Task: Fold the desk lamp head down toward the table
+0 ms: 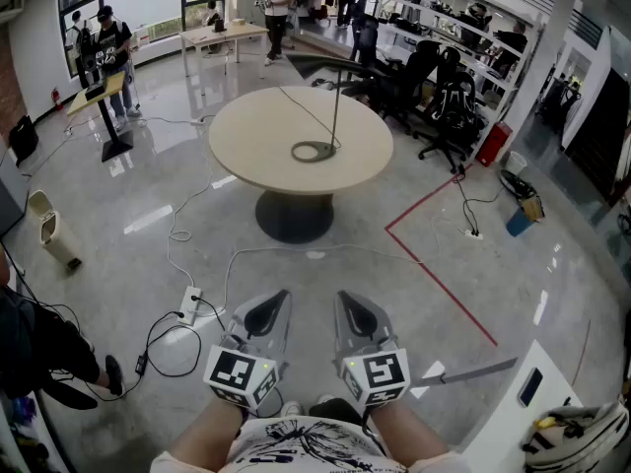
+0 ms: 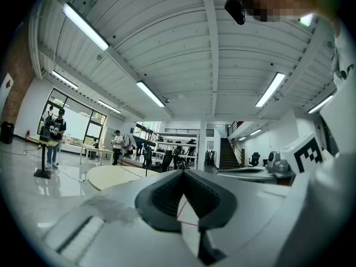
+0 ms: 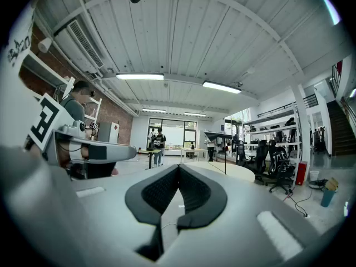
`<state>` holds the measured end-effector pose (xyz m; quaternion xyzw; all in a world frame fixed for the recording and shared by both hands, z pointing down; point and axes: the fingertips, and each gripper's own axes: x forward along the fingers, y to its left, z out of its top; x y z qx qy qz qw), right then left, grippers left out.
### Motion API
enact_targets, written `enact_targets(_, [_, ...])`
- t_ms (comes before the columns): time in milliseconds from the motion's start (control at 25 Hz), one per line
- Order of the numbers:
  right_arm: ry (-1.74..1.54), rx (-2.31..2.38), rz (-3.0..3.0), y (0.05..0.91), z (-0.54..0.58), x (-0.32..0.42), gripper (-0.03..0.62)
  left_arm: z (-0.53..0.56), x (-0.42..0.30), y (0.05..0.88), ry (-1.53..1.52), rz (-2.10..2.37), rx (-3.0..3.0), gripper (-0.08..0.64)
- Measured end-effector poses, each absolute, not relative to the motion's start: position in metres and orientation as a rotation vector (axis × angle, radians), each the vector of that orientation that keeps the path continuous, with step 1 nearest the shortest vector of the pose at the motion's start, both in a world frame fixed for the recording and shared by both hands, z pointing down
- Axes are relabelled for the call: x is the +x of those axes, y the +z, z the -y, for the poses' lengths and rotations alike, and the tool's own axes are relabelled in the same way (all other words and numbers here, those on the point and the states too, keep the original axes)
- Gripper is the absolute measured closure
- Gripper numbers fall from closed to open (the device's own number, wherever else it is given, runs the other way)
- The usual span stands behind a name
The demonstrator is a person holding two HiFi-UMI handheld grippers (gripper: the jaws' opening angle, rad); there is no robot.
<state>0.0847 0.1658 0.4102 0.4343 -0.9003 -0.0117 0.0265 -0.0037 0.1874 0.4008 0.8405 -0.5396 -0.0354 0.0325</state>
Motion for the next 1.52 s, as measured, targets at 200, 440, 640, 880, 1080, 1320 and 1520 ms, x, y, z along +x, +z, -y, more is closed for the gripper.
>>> enact_targets(200, [-0.031, 1.34, 2.775, 0.413, -0.169, 0.082, 0.584, -0.19, -0.005, 0.403, -0.122, 1.655, 2.585, 0.555])
enact_targets(440, [-0.007, 1.36, 2.769, 0.42, -0.164, 0.085, 0.584, -0.185, -0.007, 0.407, -0.137, 1.649, 2.588, 0.555])
enact_targets(640, [0.004, 1.382, 2.78, 0.418, -0.156, 0.081, 0.584, -0.178, -0.015, 0.405, -0.167, 1.663, 2.585, 0.555])
enact_targets(880, [0.04, 1.383, 2.756, 0.43, -0.132, 0.084, 0.584, -0.155, -0.02, 0.417, -0.169, 1.668, 2.552, 0.555])
enact_targets(1080, [0.069, 1.385, 2.752, 0.433, -0.101, 0.078, 0.584, -0.127, -0.033, 0.421, -0.167, 1.685, 2.53, 0.555])
enact_targets(1320, [0.132, 1.346, 2.76, 0.445, -0.022, 0.082, 0.584, -0.054, -0.038, 0.43, -0.131, 1.731, 2.489, 0.555])
enact_targets(1520, [0.143, 1.324, 2.774, 0.441, 0.065, 0.073, 0.584, 0.025, -0.053, 0.423, -0.126, 1.761, 2.483, 0.555])
